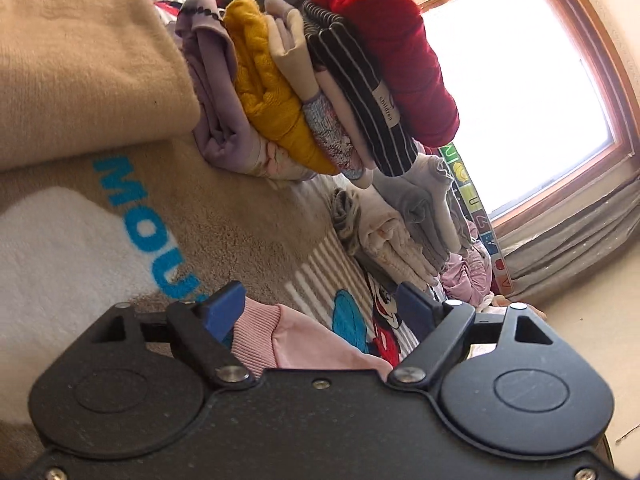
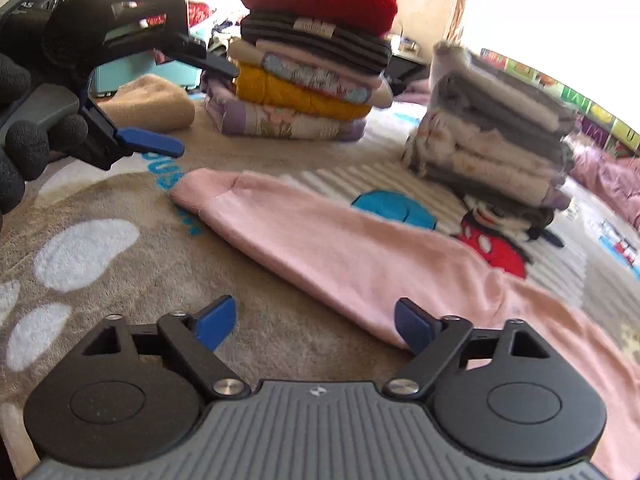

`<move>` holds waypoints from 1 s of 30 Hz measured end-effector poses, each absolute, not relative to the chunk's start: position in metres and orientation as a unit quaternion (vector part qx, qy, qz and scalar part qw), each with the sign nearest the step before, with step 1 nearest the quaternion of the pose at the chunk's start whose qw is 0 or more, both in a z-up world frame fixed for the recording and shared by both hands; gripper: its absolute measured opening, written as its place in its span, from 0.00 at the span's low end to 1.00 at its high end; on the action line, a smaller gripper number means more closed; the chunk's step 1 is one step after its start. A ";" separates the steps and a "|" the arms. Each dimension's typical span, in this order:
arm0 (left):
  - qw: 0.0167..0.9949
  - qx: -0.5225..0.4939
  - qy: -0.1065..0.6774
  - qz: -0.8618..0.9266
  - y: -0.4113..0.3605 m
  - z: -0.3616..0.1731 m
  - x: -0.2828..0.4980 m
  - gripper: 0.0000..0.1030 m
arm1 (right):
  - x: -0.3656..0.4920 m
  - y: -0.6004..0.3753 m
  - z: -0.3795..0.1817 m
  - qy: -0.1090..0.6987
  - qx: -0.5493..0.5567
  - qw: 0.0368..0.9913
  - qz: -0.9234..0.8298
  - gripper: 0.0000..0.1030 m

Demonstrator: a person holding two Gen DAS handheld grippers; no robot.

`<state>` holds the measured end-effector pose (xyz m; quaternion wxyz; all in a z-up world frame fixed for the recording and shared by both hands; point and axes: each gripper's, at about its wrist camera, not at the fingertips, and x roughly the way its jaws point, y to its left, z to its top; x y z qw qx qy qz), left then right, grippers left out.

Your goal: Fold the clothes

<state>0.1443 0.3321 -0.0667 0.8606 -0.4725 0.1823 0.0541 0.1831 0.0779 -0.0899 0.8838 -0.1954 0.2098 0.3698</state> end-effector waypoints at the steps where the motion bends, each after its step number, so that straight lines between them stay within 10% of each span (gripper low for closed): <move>1: 0.861 -0.474 0.178 0.057 0.330 -0.067 0.141 0.86 | 0.175 0.073 -0.083 0.188 -0.193 0.889 0.371 0.77; 10: 0.878 -0.430 0.208 0.024 0.267 -0.067 0.135 0.86 | 0.102 -0.018 -0.030 0.072 -0.144 0.929 0.332 0.78; 21: 0.915 -0.238 0.277 -0.174 0.111 -0.059 0.120 0.68 | 0.060 -0.191 -0.078 0.172 -0.082 0.958 0.214 0.70; 30: 0.923 -0.013 0.356 -0.148 0.046 -0.093 0.086 0.72 | 0.056 -0.211 -0.121 0.281 -0.087 0.929 0.224 0.70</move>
